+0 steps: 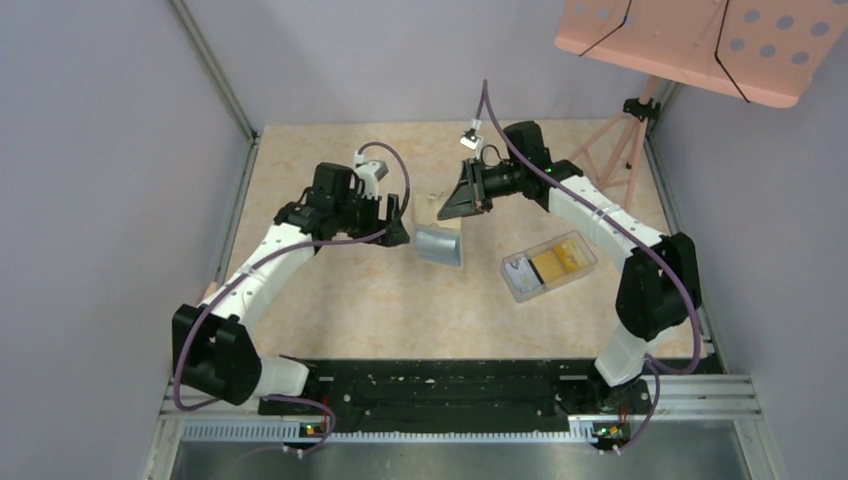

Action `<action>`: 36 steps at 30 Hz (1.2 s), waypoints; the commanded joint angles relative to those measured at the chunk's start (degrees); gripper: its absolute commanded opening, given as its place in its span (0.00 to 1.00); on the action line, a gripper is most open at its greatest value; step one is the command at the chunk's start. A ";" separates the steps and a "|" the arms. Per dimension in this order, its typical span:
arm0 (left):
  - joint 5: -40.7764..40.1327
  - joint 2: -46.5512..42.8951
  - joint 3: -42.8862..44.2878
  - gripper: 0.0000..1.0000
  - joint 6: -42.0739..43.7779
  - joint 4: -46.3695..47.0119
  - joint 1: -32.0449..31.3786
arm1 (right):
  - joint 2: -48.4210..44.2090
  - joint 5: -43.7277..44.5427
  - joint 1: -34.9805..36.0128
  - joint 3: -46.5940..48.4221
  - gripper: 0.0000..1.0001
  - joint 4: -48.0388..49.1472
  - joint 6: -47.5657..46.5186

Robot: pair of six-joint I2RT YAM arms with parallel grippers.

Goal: Put the credit cards into the card holder
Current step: Turn over the card slot in the card holder.

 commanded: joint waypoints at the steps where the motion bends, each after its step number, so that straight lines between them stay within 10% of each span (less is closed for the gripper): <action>1: -1.03 2.01 2.12 0.82 -0.03 -0.22 0.02 | 0.40 -1.46 -0.45 0.10 0.00 0.80 -0.81; 36: 32.81 0.84 -1.00 0.85 -7.95 17.84 1.12 | -1.77 -6.09 -0.63 -4.68 0.00 12.25 8.97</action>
